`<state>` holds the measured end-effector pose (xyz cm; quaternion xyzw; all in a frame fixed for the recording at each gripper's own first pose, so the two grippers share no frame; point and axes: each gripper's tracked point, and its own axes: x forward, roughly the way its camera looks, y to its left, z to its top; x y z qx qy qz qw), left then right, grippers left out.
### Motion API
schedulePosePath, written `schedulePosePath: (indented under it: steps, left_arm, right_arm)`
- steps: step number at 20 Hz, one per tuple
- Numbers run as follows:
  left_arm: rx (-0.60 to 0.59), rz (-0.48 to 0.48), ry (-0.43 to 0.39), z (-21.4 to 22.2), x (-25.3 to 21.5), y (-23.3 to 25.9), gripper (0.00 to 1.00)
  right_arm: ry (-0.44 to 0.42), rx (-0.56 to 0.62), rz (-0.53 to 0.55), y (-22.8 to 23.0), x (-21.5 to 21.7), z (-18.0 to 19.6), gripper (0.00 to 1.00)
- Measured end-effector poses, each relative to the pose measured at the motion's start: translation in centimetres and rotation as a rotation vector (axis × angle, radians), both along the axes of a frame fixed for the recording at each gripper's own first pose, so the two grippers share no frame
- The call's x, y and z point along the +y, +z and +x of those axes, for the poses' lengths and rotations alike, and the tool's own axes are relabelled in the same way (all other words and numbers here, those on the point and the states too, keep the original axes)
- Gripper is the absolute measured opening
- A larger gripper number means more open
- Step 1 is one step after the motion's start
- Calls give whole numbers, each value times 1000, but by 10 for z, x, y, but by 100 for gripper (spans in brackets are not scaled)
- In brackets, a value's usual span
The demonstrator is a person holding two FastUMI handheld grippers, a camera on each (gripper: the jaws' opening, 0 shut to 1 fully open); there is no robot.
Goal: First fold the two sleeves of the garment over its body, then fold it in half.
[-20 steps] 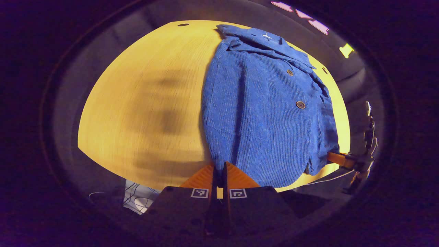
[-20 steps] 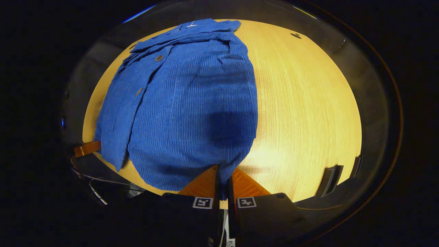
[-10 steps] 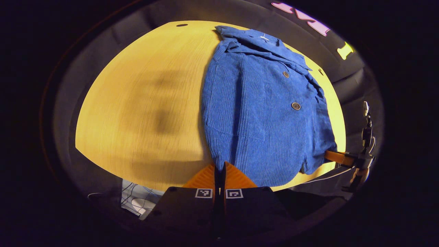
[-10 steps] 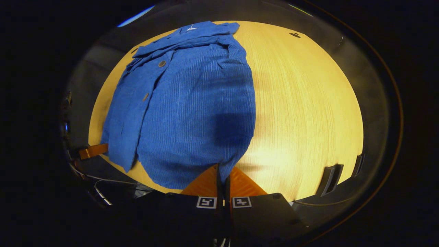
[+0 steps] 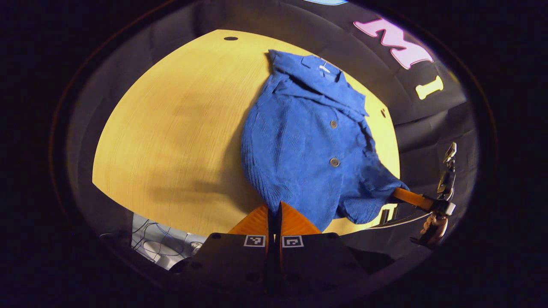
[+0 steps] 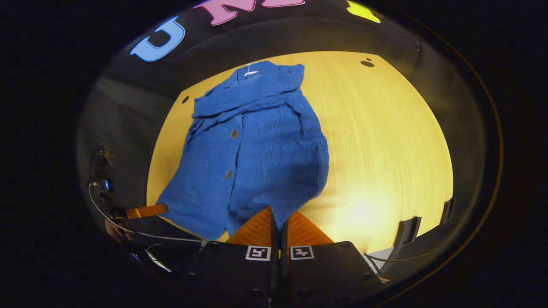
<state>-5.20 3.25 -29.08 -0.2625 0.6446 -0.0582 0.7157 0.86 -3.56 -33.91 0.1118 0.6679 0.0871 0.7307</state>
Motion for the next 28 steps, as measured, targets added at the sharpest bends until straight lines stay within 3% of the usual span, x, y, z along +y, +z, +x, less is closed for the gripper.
schedulePosePath:
  steps: [4, 10, 15, 21, 28]
  left_arm:
    - [-64, 36, -52, 41, 12, 33, 0]
    - [-183, 87, -133, 110, 18, 79, 0]
    - [-262, 94, -140, 181, 20, 102, 0]
    - [-315, 124, -131, 287, 32, 104, 0]
    - [-270, 333, -204, 403, 66, 34, 0]
  right_arm:
    - [-6, -38, 43, 25, 12, 44, 3]
    - [26, -193, 84, 73, 30, 130, 3]
    - [69, -293, 92, 83, 41, 200, 2]
    - [64, -326, 65, 41, 33, 295, 2]
    - [-18, -307, 48, -47, 39, 393, 2]
